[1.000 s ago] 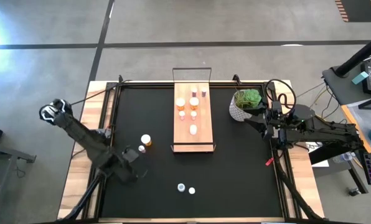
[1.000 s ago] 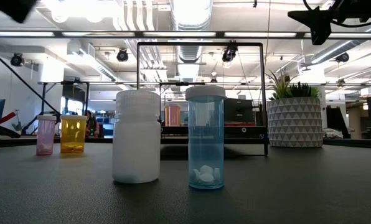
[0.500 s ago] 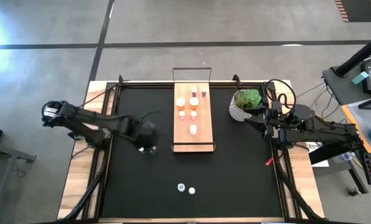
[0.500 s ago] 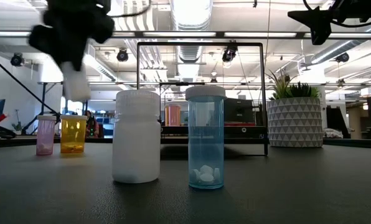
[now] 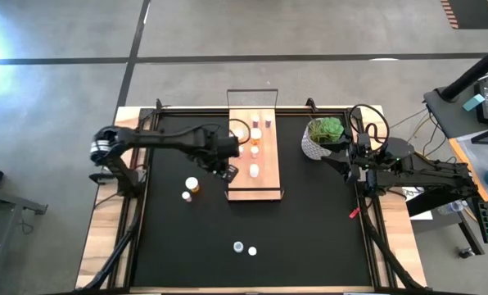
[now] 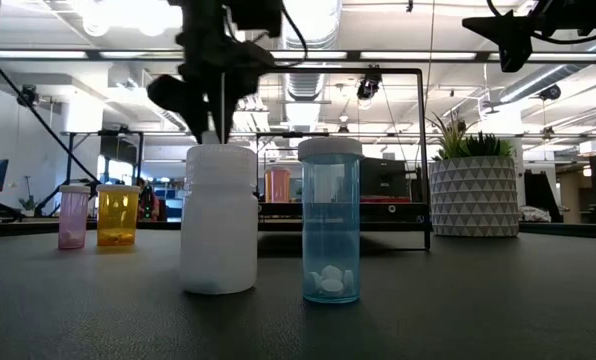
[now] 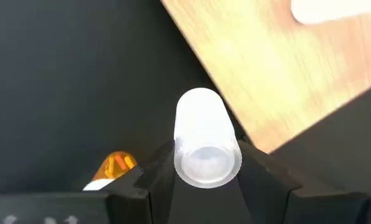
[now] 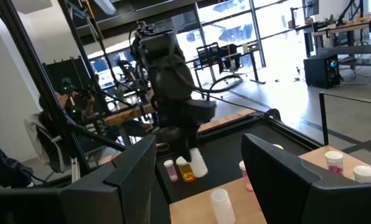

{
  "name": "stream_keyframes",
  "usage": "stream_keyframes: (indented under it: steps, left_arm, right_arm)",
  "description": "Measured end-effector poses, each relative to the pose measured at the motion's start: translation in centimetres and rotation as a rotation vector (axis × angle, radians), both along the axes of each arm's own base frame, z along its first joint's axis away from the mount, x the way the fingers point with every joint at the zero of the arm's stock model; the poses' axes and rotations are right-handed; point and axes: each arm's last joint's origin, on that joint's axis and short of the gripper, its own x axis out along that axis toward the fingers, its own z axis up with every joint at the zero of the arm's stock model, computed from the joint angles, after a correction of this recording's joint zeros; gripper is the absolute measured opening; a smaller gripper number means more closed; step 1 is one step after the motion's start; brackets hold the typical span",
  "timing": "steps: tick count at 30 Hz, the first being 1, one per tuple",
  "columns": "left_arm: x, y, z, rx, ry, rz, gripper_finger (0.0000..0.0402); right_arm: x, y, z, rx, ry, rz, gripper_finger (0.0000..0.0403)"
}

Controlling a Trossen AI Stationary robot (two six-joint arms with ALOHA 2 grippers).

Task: Pick and place medicine bottles onto shelf by color
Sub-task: Put the left white pill bottle on the shelf aligned with the white pill bottle

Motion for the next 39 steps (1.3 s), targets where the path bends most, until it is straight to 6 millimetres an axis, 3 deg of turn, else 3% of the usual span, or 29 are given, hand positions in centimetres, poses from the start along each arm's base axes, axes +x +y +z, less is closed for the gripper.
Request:
stream_keyframes:
  steps: [16,39]
  left_arm:
    - [5.8,1.6,-0.7,-0.011,0.028,0.025,0.0141]
    - [7.1,1.7,-1.7,-0.011,0.006,0.032,0.0141]
  right_arm:
    - [0.0,0.0,0.0,0.0,0.0,0.0,0.0226]
    - [0.0,0.0,0.0,0.0,0.0,0.0,0.0226]
